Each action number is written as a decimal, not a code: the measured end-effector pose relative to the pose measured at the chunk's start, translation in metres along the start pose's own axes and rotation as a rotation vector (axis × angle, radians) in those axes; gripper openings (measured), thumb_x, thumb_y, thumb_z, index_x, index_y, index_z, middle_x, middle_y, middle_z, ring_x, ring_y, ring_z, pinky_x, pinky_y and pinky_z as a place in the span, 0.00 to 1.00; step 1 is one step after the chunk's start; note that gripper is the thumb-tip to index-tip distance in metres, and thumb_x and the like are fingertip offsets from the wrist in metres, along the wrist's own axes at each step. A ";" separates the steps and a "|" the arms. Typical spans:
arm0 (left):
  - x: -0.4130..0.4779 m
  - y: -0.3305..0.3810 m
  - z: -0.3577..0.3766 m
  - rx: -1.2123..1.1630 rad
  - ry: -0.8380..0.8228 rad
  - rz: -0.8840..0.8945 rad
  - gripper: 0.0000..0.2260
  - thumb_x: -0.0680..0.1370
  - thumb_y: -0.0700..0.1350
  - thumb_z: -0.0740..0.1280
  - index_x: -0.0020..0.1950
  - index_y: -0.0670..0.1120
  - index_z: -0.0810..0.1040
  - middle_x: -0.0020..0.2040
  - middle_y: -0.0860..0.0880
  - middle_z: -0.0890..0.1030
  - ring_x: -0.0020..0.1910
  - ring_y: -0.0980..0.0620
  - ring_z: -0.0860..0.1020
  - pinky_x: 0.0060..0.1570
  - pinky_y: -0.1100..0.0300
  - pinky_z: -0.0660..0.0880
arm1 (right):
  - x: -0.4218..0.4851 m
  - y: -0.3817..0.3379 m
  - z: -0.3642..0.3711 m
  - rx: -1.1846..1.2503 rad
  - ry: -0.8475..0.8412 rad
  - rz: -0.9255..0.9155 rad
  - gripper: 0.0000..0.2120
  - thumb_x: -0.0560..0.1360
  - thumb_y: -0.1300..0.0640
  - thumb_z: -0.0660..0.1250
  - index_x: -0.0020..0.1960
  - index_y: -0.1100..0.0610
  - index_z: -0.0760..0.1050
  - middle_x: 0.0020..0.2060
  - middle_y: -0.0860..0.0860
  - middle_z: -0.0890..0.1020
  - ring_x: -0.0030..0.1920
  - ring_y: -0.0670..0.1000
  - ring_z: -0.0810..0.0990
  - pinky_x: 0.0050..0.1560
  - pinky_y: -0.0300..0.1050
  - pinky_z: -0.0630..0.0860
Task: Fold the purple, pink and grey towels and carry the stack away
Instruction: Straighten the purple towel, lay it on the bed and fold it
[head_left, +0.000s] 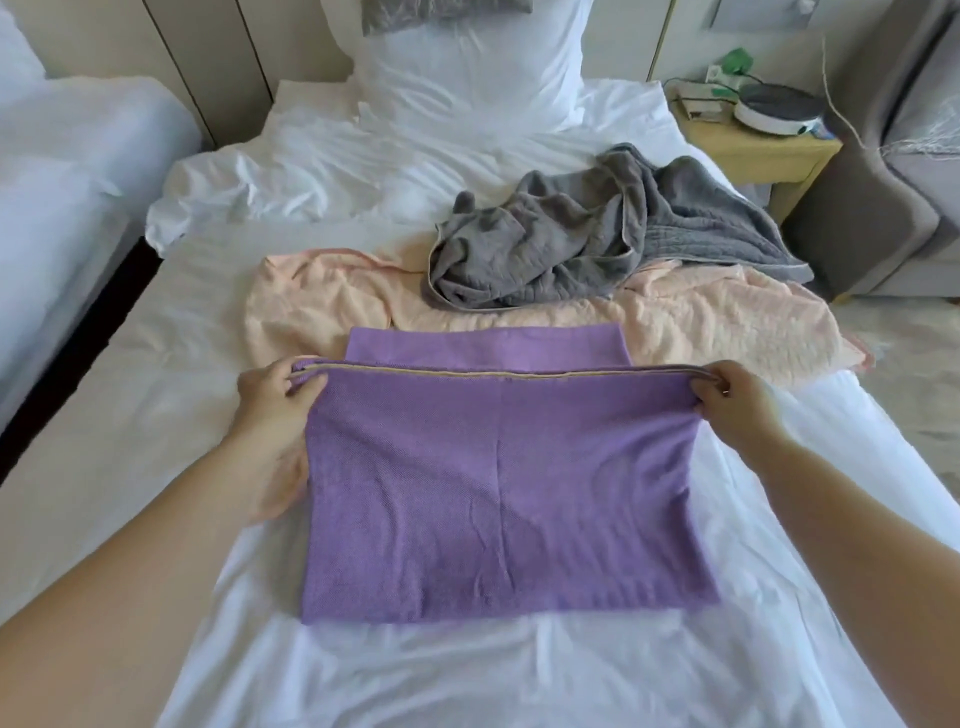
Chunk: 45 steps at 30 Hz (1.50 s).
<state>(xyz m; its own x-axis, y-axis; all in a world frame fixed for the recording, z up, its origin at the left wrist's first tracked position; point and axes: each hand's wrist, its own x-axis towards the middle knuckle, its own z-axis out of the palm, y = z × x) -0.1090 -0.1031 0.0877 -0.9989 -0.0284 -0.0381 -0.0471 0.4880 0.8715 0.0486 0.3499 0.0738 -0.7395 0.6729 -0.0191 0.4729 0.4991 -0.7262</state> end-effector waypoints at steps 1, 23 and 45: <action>0.020 -0.002 0.009 0.041 -0.010 -0.001 0.07 0.77 0.42 0.67 0.53 0.41 0.79 0.41 0.46 0.81 0.39 0.53 0.80 0.40 0.62 0.76 | 0.018 -0.004 0.009 0.003 0.006 0.005 0.01 0.75 0.61 0.65 0.46 0.58 0.75 0.38 0.59 0.79 0.40 0.59 0.77 0.46 0.54 0.74; 0.194 -0.070 0.136 0.636 0.038 -0.065 0.11 0.79 0.50 0.64 0.58 0.46 0.74 0.56 0.43 0.79 0.54 0.39 0.76 0.52 0.48 0.73 | 0.201 0.033 0.165 -0.276 -0.049 0.098 0.09 0.76 0.52 0.64 0.54 0.55 0.74 0.51 0.61 0.78 0.55 0.63 0.75 0.55 0.56 0.72; 0.161 -0.085 0.209 1.240 -0.217 0.300 0.28 0.79 0.61 0.40 0.78 0.54 0.51 0.79 0.53 0.51 0.78 0.50 0.49 0.74 0.42 0.43 | 0.179 0.056 0.162 -0.843 -0.191 -0.131 0.33 0.78 0.36 0.40 0.78 0.51 0.46 0.78 0.46 0.49 0.77 0.50 0.43 0.75 0.53 0.40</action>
<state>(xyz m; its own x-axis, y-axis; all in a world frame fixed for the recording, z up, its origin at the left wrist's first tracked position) -0.2667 0.0337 -0.0944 -0.9464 0.3067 -0.1014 0.3201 0.9325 -0.1675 -0.1348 0.4096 -0.0820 -0.8447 0.5163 -0.1410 0.5192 0.8545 0.0183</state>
